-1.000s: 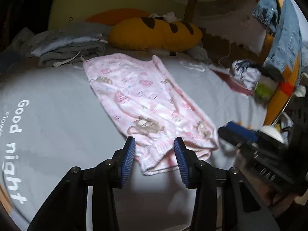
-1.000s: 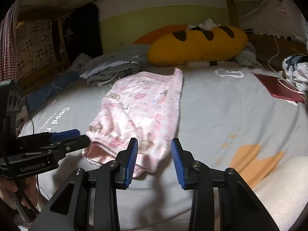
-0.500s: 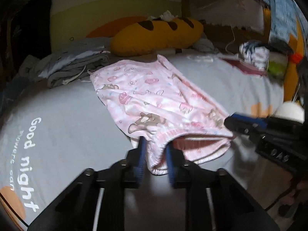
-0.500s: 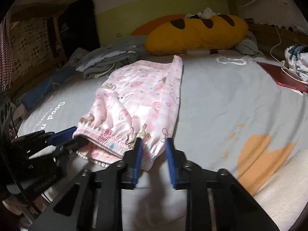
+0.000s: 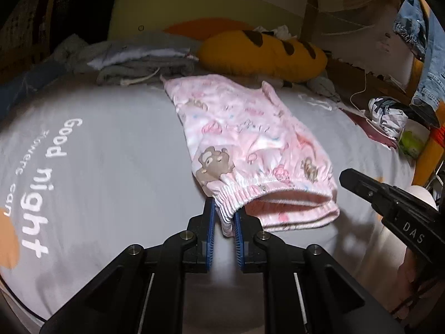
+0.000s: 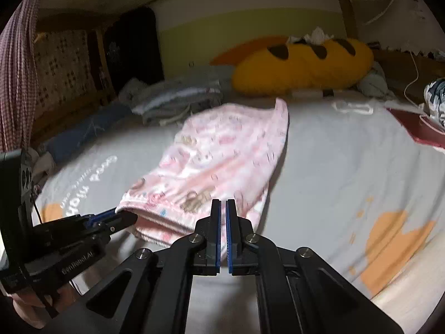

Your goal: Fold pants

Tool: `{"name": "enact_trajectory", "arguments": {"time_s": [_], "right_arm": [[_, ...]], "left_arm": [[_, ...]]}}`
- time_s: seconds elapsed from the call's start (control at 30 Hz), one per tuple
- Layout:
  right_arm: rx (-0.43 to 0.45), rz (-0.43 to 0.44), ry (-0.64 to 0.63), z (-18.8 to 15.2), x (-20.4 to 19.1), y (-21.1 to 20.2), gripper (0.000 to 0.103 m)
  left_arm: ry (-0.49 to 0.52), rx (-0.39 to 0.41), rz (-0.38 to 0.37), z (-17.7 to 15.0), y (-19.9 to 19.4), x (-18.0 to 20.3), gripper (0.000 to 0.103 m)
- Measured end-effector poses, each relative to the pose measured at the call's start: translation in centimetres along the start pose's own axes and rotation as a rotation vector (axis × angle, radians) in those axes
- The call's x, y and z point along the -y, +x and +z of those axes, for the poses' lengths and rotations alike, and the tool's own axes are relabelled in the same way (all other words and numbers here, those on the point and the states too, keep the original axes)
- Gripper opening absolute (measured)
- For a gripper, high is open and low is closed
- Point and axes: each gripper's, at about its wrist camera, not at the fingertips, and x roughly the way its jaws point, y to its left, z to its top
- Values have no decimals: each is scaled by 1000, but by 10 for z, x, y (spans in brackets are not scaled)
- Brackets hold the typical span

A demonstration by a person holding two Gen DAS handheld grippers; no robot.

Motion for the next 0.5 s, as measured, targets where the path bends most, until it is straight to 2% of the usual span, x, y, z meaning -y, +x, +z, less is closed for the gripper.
{"name": "enact_trajectory", "arguments": {"time_s": [0.1,0.23,0.3,0.37,0.43,0.5], "right_arm": [[-23,-36,17,1,3,7,4],[-18,-48,28,8,8,8,4],[-26,-50,32,12,9,11,11],[-31,-39,38,15,8,14,33],[-20,-39,41,18,4,17,38],[-20,-48,36,20,0,21,38]], "left_arm": [[14,-11,17,-5,4,2,12],[-19,-35,17,-9,9,-3,13],[-21,-32,16,-10,8,-4,13],[-13,-28,24,-11,8,-2,13],[-8,-27,27,-13,8,-1,13],[-12,-28,24,-13,8,-2,13]]}}
